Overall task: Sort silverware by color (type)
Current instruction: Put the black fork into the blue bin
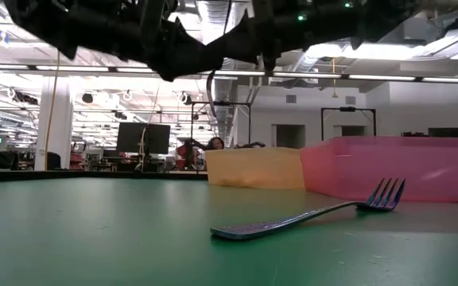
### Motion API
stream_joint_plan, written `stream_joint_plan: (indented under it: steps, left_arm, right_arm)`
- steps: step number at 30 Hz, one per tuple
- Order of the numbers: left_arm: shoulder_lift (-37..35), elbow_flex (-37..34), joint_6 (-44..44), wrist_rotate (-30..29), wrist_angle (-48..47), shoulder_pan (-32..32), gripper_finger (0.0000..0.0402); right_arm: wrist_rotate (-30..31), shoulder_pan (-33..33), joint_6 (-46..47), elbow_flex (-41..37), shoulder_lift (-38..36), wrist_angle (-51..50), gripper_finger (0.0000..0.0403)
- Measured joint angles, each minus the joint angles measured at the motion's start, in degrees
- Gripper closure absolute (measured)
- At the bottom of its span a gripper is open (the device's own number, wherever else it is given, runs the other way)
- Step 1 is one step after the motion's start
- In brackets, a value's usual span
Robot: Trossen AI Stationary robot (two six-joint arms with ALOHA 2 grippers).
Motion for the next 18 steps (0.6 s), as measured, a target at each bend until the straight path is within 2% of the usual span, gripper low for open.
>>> stream_joint_plan:
  steps: [6, 12, 18]
  left_arm:
    - [-7.26, 1.46, 0.15, -6.22, -15.12, 0.00, 0.0260]
    - [-13.25, 1.48, -1.90, -7.37, -26.28, 0.00, 0.0259]
    - [-15.76, 1.44, -4.90, -8.37, -33.04, 0.00, 0.0259]
  right_arm:
    - [0.00, -2.82, 2.91, 5.77, -0.09, -13.95, 0.0371]
    - [0.25, -5.37, 4.34, 14.32, -0.09, -32.36, 0.0371]
    - [8.71, -9.42, 7.78, 23.45, -1.48, -57.30, 0.0371]
